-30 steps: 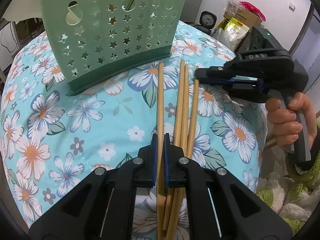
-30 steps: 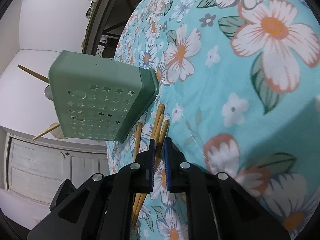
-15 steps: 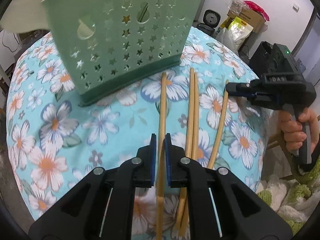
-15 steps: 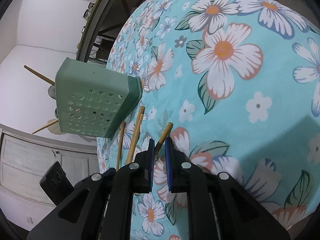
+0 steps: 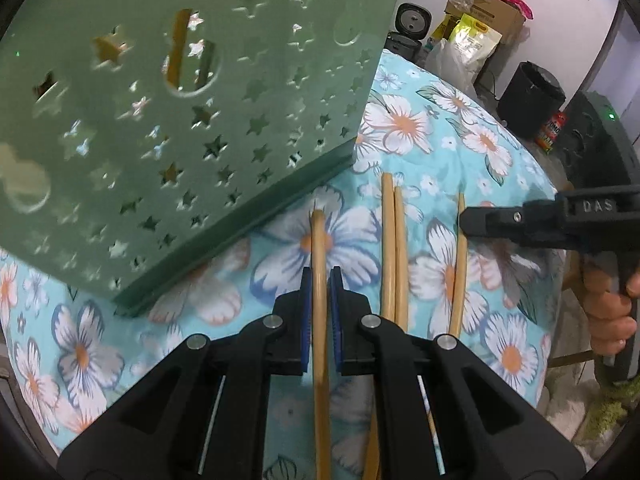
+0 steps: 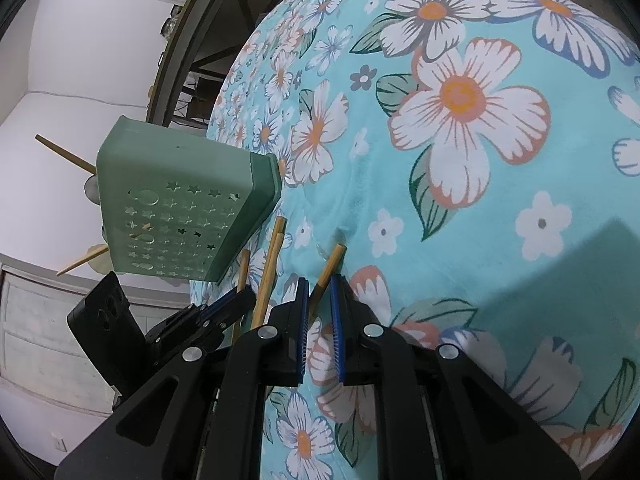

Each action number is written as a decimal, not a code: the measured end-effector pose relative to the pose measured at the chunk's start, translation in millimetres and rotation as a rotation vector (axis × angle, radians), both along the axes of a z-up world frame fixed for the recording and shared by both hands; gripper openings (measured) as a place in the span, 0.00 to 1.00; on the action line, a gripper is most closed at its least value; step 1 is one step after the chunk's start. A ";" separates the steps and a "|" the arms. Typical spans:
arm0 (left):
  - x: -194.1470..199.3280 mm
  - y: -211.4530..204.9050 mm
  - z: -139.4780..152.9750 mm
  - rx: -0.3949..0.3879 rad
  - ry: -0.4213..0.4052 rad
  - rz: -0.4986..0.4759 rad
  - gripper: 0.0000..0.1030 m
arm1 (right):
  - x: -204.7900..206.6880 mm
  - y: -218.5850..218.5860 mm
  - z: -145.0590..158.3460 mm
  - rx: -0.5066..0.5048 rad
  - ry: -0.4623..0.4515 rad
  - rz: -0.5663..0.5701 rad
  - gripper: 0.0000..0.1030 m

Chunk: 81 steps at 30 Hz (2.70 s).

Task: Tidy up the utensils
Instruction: 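Close the right tool on a chopstick while the left tool holds its chopstick, then lift both held chopsticks upright and carry them above the green caddy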

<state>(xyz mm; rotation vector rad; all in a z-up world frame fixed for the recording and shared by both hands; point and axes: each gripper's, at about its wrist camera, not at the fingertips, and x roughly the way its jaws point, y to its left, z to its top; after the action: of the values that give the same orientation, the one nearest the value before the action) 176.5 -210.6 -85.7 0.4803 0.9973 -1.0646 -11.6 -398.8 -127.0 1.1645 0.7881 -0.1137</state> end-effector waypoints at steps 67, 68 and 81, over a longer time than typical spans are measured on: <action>97.4 88.2 247.1 -1.126 -0.197 0.633 0.06 | -31.4 18.0 121.6 -0.494 -0.205 0.027 0.09; 99.8 85.9 244.9 -1.112 -0.193 0.638 0.06 | -31.7 17.5 120.9 -0.492 -0.204 0.026 0.09; 70.7 107.5 276.2 -1.092 -0.288 0.594 0.06 | -32.4 19.1 121.2 -0.493 -0.209 0.028 0.09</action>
<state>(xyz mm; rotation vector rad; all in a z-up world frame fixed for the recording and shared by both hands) 247.2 -103.1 190.5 -0.5258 0.1673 -0.8079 -44.1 -379.7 -5.8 0.6841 0.5485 -0.1501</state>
